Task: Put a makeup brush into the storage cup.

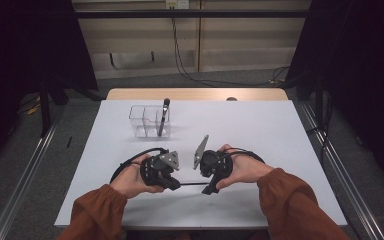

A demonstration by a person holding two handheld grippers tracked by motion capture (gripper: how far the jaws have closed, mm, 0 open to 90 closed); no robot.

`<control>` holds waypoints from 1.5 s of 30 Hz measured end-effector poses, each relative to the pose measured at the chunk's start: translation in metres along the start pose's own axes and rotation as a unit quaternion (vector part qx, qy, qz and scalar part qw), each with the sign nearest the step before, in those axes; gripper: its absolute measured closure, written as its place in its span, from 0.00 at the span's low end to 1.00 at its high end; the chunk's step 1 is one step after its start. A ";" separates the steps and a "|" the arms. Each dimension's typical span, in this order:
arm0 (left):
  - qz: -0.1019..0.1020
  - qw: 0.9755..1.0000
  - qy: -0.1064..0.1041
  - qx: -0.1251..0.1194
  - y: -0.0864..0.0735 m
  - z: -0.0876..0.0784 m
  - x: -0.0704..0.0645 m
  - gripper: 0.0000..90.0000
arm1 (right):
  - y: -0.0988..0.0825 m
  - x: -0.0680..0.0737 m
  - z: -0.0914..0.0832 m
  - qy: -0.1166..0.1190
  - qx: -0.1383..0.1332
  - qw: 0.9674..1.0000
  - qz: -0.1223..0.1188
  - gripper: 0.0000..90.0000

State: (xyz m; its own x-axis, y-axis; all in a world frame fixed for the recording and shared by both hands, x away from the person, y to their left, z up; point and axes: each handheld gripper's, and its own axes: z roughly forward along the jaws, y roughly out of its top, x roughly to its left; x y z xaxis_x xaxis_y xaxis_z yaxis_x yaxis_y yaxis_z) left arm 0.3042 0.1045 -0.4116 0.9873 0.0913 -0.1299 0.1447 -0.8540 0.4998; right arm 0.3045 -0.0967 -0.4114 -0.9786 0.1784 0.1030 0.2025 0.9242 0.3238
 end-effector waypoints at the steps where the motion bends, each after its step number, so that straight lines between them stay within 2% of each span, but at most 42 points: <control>1: -0.003 1.000 0.001 -0.002 -0.001 0.000 0.000 0.95 | -0.001 0.000 0.000 -0.004 -0.001 1.000 0.005 0.35; 2: -0.007 1.000 0.004 -0.004 -0.002 0.000 0.000 0.95 | -0.002 -0.002 0.000 -0.005 -0.005 1.000 0.002 0.34; 6: -0.012 1.000 0.005 -0.012 -0.005 -0.004 0.002 0.95 | -0.007 -0.003 -0.002 -0.010 -0.016 1.000 0.024 0.26; 7: -0.014 1.000 0.012 -0.014 -0.007 -0.005 0.001 0.95 | -0.009 -0.004 -0.002 -0.012 -0.019 1.000 0.022 0.25; 11: -0.015 1.000 0.016 -0.011 -0.010 -0.007 0.001 0.95 | -0.015 -0.006 -0.004 -0.015 -0.028 0.999 0.038 0.18; 15: -0.020 1.000 0.015 -0.017 -0.014 -0.009 0.002 0.95 | -0.021 -0.007 -0.006 -0.020 -0.040 0.998 0.052 0.15; 17: -0.021 1.000 0.008 -0.019 -0.015 -0.010 0.003 0.95 | -0.024 -0.008 -0.007 -0.026 -0.047 0.997 0.060 0.10; 18: -0.023 0.999 0.017 -0.024 -0.016 -0.009 0.002 0.95 | -0.026 -0.008 -0.007 -0.030 -0.050 0.996 0.067 0.09; 21: -0.027 0.999 0.012 -0.033 -0.017 -0.010 0.003 0.95 | -0.031 -0.011 -0.008 -0.039 -0.053 0.995 0.072 0.06; 22: -0.025 0.999 0.007 -0.034 -0.017 -0.010 0.003 0.95 | -0.033 -0.011 -0.009 -0.039 -0.054 0.995 0.077 0.06; 26: -0.028 0.999 0.015 -0.037 -0.019 -0.012 0.003 0.95 | -0.039 -0.011 -0.013 -0.037 -0.067 0.994 0.073 0.04; 33: -0.047 0.997 0.020 -0.060 -0.030 -0.018 0.005 0.95 | -0.051 -0.012 -0.017 -0.043 -0.091 0.991 0.090 0.04; 37: -0.051 0.996 0.022 -0.065 -0.035 -0.020 0.005 0.95 | -0.058 -0.012 -0.018 -0.046 -0.109 0.988 0.100 0.04; 40: -0.059 0.995 0.021 -0.077 -0.039 -0.022 0.005 0.95 | -0.063 -0.011 -0.018 -0.050 -0.120 0.986 0.106 0.04; 45: -0.070 0.993 0.023 -0.095 -0.047 -0.023 0.003 0.95 | -0.071 -0.008 -0.017 -0.057 -0.134 0.984 0.102 0.04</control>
State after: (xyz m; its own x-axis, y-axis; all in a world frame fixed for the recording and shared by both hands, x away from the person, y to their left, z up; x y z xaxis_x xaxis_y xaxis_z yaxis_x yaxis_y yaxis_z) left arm 0.3019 0.1568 -0.4156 0.9582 0.2286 -0.1721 0.2853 -0.7193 0.6334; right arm 0.2987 -0.1697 -0.4196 -0.9113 0.4017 0.0907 0.3828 0.7452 0.5460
